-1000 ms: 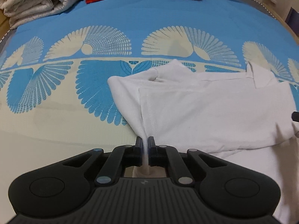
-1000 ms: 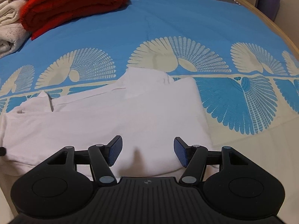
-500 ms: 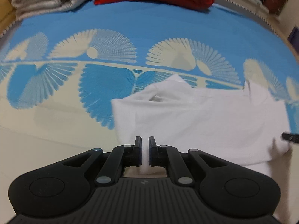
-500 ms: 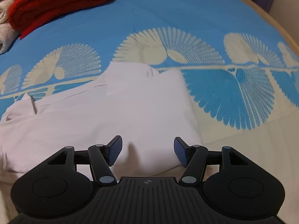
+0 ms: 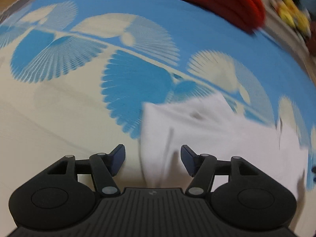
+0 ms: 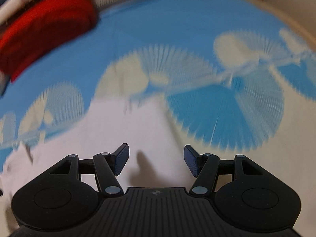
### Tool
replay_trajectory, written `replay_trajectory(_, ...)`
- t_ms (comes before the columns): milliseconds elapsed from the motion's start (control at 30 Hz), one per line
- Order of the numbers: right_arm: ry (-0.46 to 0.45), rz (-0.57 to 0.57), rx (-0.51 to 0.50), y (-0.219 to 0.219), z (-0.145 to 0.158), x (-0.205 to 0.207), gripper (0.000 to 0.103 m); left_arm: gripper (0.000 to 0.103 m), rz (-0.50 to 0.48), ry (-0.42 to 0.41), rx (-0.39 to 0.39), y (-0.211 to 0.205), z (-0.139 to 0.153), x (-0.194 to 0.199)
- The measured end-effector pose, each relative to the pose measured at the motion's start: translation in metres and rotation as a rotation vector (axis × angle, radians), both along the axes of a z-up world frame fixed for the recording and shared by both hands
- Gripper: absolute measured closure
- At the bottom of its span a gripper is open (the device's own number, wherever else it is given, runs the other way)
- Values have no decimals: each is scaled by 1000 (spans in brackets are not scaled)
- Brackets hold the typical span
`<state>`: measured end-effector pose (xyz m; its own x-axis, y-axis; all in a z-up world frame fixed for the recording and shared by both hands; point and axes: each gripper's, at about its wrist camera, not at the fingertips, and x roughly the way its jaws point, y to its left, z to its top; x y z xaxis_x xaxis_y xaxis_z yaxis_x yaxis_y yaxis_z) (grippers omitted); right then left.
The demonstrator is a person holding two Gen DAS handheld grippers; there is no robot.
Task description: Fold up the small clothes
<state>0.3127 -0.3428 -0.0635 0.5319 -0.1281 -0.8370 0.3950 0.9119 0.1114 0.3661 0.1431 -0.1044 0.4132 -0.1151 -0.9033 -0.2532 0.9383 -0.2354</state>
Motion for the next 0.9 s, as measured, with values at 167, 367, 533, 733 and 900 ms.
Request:
replay_trajectory(167,-28,-13,19,-36,-24,17,32,34,64,-5,-103,16,-17,9)
replay_trajectory(367,-35,69,126,-43,-51,33,33,35,42,-56,-61,13,-24,20)
replay_trajectory(533,-82,119,183,-44,-51,43,84,99,-50,-76,-35,5,-27,27)
replay_trajectory(733,-285,33,22,-44,-14,32,96,99,-83,-289,96,-10,5,24)
replay_trajectory(900,-206,-27,-77,-53,-22,34,87,86,-70,-313,152,-13,18,25)
